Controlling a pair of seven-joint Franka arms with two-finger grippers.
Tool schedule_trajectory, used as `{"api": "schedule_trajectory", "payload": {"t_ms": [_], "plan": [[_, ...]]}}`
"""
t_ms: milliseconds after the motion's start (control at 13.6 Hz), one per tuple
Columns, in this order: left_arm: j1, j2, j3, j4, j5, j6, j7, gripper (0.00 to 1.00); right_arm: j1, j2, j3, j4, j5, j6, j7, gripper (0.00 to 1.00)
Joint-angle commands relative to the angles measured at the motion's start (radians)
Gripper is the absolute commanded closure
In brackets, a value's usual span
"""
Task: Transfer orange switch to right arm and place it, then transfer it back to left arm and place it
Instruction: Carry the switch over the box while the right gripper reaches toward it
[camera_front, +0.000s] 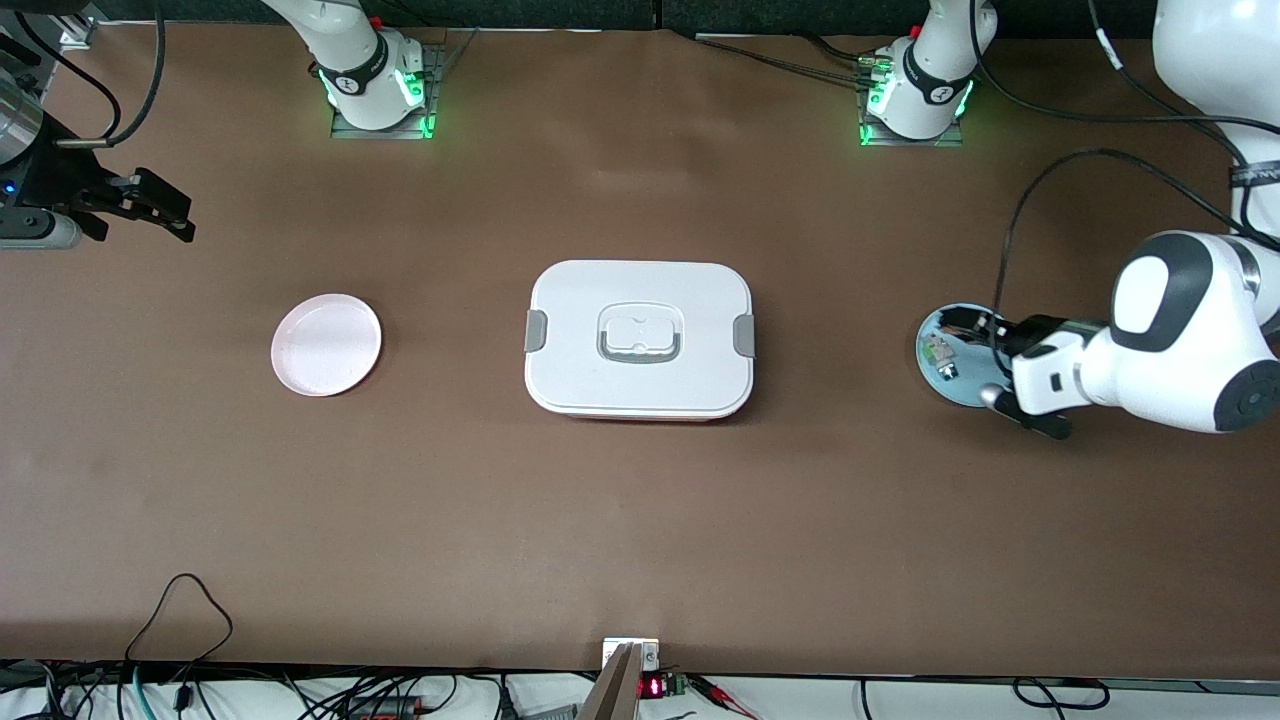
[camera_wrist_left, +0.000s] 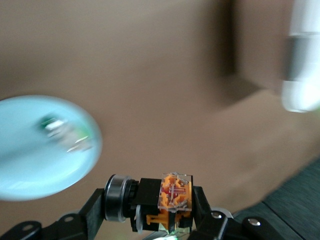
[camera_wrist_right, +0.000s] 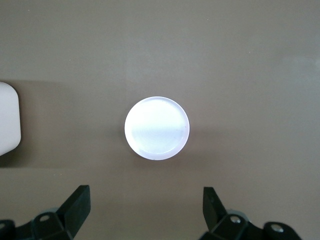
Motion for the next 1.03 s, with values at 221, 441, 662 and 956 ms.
{"api": "schedule_trajectory", "payload": {"t_ms": [221, 441, 662, 956], "plan": [[-0.026, -0.010, -0.050, 0.000, -0.536, -0.040, 0.060, 1.00, 0.001, -0.002, -0.006, 0.020, 0.021, -0.035, -0.015, 0.00], [-0.068, -0.007, -0.086, -0.009, -0.751, 0.016, 0.025, 1.00, -0.002, -0.005, -0.010, 0.018, 0.118, -0.048, -0.012, 0.00], [-0.118, -0.006, -0.087, 0.000, -0.886, 0.102, -0.257, 1.00, -0.001, -0.002, -0.009, 0.020, 0.183, -0.049, -0.010, 0.00], [-0.210, -0.006, -0.087, 0.000, -1.097, 0.269, -0.526, 1.00, 0.010, 0.007, 0.005, 0.018, 0.186, -0.023, -0.010, 0.00]]}}
